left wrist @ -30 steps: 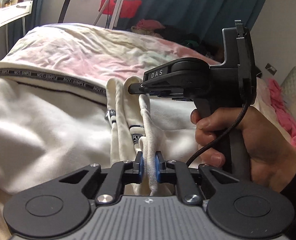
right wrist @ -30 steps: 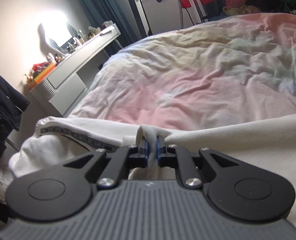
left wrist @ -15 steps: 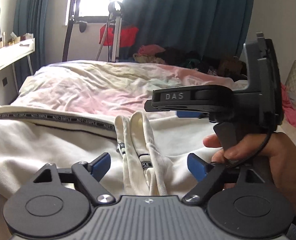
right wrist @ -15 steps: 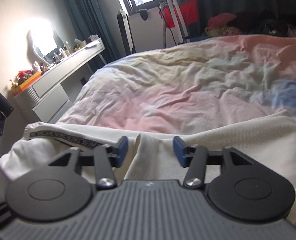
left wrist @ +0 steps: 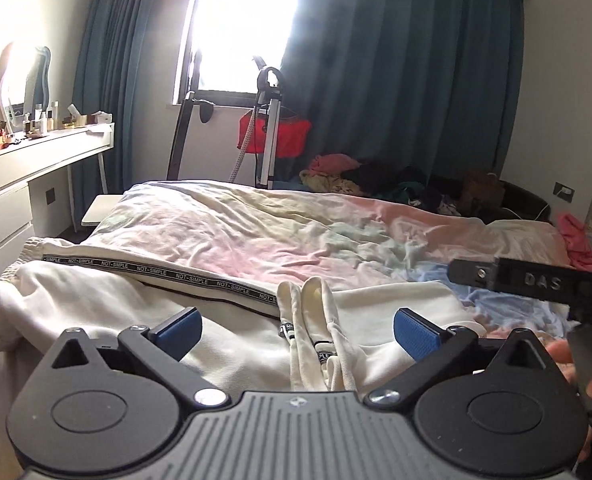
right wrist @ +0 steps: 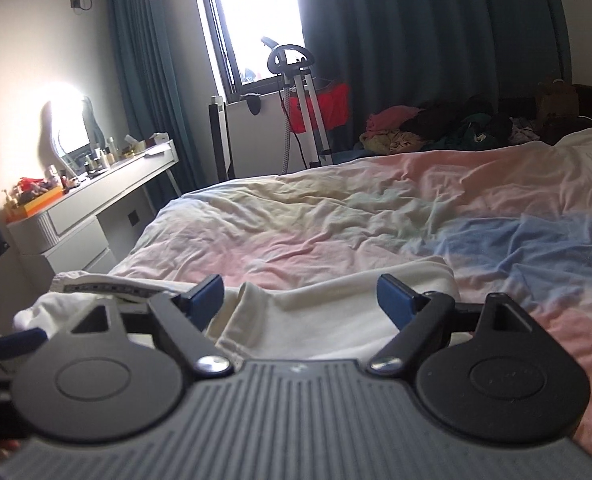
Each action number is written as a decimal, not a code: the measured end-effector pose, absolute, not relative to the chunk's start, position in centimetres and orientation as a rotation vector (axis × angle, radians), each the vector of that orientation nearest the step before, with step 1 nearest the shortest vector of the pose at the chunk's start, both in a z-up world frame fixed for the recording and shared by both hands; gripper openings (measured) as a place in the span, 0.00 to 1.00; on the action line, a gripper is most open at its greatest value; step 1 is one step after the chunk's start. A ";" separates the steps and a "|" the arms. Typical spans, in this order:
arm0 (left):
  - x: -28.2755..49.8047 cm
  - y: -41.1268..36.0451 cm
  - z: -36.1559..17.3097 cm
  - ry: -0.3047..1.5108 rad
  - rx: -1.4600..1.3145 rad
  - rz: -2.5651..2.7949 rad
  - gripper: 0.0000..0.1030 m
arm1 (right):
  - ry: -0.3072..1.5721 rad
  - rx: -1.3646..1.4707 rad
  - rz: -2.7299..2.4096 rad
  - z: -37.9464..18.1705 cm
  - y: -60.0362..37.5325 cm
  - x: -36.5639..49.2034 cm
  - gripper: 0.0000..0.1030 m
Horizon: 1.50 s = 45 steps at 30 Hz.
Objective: Fold clothes
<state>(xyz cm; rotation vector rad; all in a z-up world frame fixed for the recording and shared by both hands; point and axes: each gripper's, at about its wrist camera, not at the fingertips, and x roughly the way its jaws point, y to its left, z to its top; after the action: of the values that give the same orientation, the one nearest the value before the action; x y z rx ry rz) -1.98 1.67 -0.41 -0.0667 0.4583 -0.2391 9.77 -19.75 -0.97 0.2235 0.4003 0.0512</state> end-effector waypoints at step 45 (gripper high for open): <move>9.8 21.6 -2.3 0.503 -0.590 0.411 0.17 | 0.728 0.228 0.008 -8.0 -18.4 14.0 0.82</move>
<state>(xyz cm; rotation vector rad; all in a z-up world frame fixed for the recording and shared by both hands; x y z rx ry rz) 9.84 21.63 -2.27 -0.5902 0.5033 0.4114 13.98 -18.40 -7.95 0.2276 0.7276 0.0079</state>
